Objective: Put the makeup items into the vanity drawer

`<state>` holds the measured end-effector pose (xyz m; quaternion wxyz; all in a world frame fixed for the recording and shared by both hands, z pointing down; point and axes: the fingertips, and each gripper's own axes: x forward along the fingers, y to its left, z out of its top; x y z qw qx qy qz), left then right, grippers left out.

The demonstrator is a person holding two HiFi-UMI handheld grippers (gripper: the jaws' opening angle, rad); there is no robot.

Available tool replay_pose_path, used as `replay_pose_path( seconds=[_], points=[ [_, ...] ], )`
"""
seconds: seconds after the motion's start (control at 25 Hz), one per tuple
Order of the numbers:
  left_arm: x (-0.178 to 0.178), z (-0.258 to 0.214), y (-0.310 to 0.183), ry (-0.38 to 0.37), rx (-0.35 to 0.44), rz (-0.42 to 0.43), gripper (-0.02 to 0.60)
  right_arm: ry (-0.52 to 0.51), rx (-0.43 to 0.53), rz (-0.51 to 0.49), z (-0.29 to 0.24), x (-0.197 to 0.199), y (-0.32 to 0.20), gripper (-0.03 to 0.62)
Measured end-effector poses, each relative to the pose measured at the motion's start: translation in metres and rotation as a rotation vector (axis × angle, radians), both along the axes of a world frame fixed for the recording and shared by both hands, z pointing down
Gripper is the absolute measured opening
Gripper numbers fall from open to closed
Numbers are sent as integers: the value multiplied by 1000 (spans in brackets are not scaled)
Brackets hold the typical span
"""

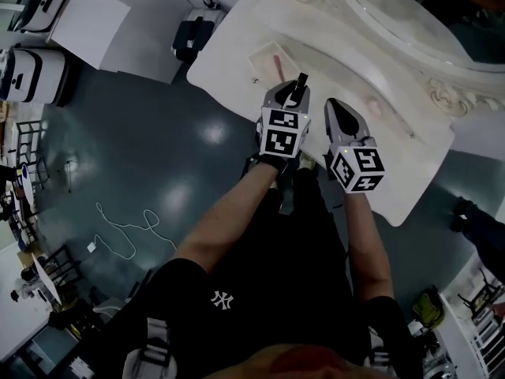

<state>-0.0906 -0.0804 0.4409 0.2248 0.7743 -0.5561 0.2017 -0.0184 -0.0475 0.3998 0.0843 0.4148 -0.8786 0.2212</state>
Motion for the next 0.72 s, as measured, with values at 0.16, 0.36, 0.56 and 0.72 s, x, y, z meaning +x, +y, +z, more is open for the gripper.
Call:
replay_pose_path(
  seconds=[0.16,0.36,0.56,0.72],
  points=[
    [-20,6,-14,-1,-13,-63,100,-4,-5,-54,3,-17,-18,21],
    [-42,17,-28,-9,-33,-133,100,-8,-30,-106,13,-32,-36,21],
    [-64,32,-42,-11,-56,-197,100,-9,-50,-147,24,-43,-49,21],
    [-76,47,-53,-9,-84,-239,100,-3,-71,-169,35,-46,-59,21]
  ],
)
